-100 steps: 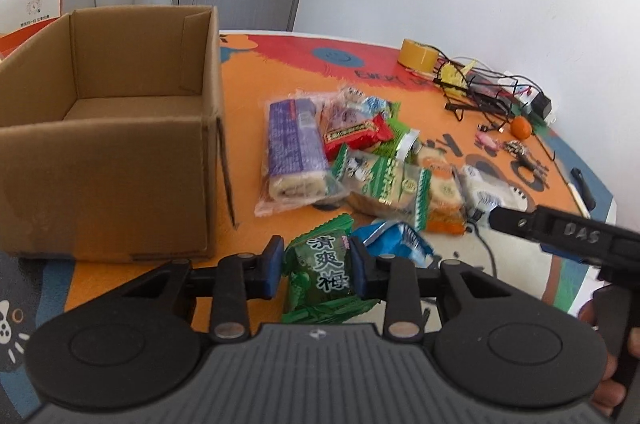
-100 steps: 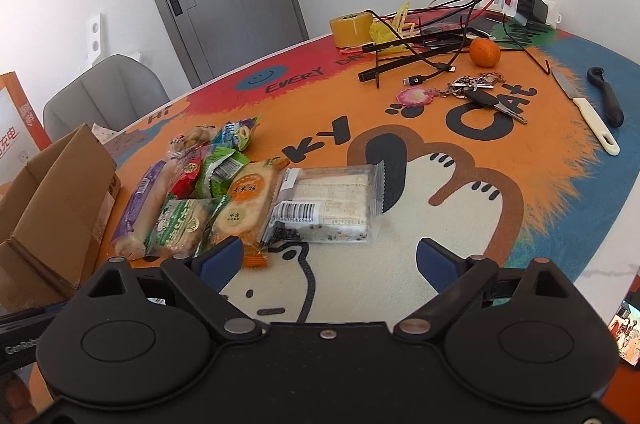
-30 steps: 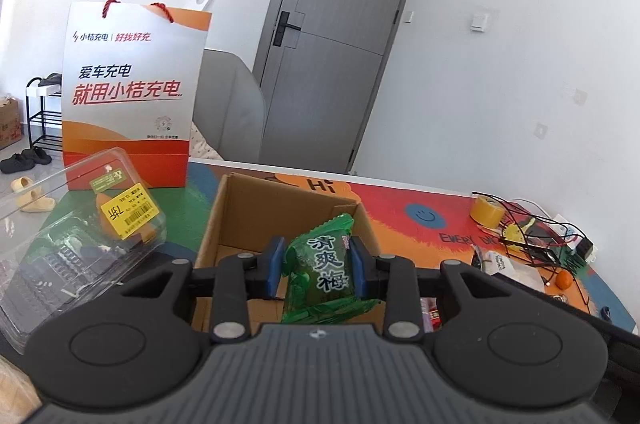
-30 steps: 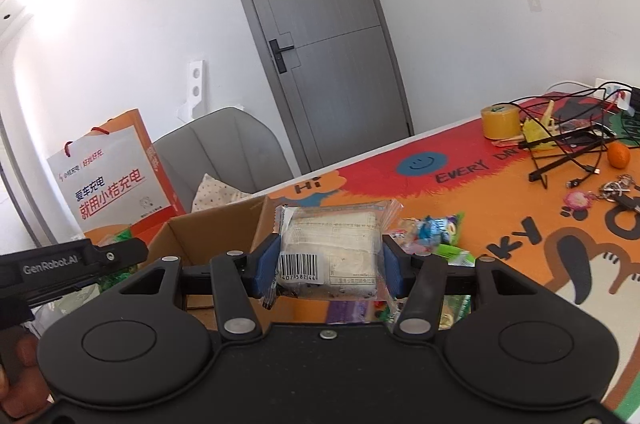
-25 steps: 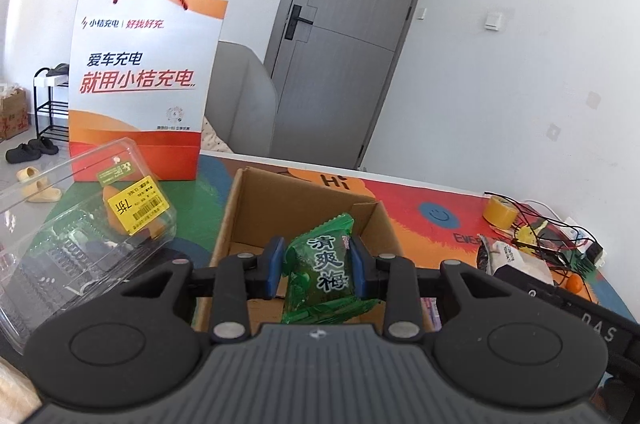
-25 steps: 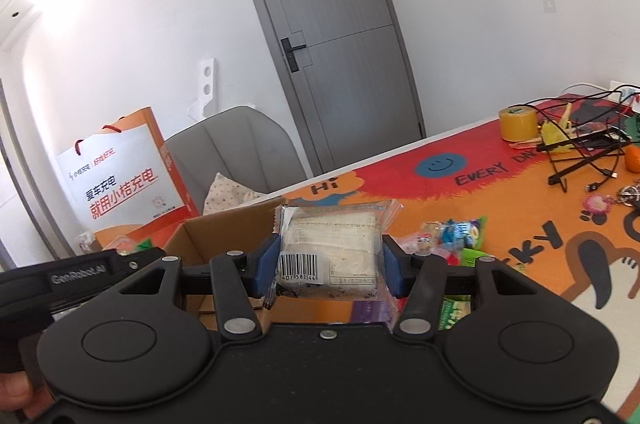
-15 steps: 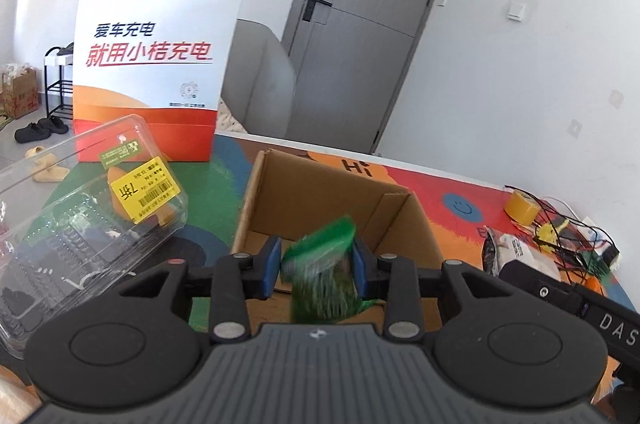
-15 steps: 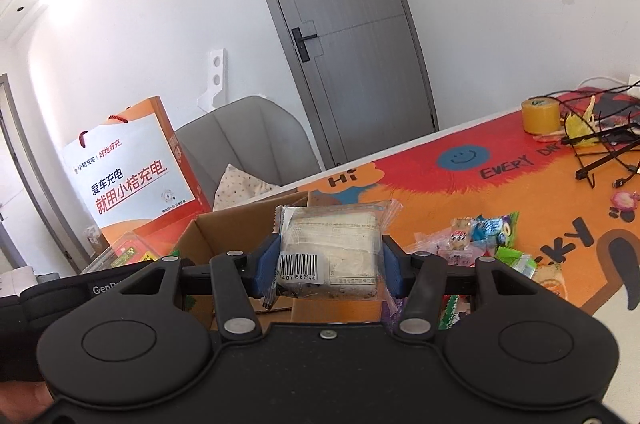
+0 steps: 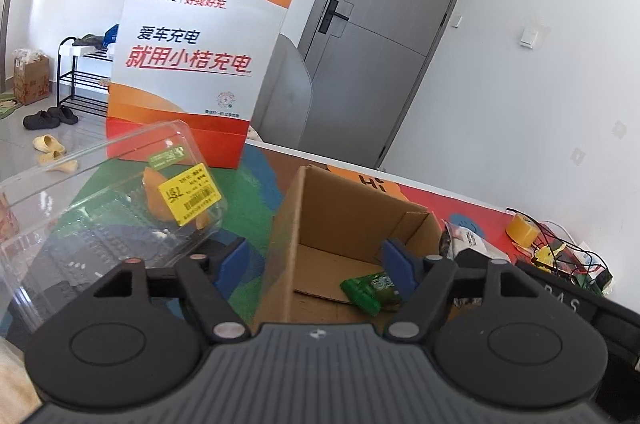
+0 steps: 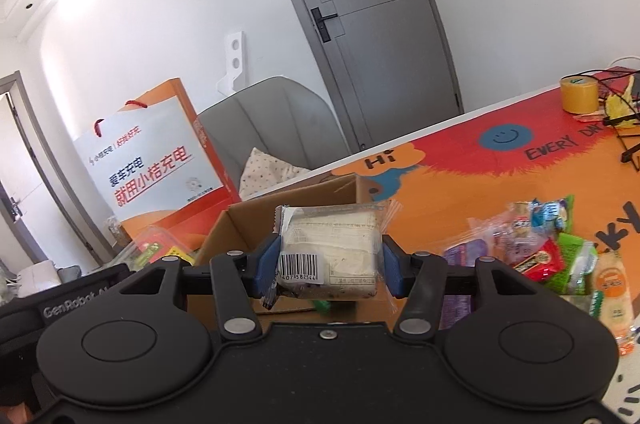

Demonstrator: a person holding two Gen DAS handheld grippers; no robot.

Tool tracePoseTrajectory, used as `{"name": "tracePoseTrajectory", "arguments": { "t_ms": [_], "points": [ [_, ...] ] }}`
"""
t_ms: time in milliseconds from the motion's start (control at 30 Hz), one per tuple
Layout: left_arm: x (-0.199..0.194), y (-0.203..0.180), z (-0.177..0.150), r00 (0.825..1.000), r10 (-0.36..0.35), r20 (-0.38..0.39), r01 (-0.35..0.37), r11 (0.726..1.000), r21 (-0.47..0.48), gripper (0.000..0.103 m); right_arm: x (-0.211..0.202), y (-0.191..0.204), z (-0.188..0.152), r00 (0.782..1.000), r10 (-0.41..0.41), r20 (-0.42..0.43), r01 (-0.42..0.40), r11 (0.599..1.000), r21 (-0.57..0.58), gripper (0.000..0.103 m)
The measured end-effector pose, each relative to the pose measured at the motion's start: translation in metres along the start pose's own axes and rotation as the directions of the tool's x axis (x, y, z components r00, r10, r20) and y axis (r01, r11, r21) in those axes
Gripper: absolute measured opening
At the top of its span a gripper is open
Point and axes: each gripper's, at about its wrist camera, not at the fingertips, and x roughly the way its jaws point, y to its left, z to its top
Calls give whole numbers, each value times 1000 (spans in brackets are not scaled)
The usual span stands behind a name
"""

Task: Organize snacks
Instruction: 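Open the left tool dropping the green pack in the box while the right tool releases the bread pack, then move both tools back from the box to the snack pile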

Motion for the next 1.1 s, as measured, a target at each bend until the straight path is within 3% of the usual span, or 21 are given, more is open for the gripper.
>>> {"name": "tracePoseTrajectory", "arguments": {
  "t_ms": [233, 500, 1100],
  "points": [
    [-11, 14, -1, 999, 38, 7, -38, 999, 2, 88, 1, 16, -4, 1000, 15, -25, -16, 1000, -25, 61],
    [-16, 7, -6, 999, 32, 7, -32, 999, 19, 94, -22, -10, -4, 999, -37, -10, 37, 999, 14, 69],
    [-26, -65, -36, 995, -95, -35, 98, 987, 130, 97, -74, -67, -12, 990, -138, 25, 135, 988, 79, 82]
  ]
}}
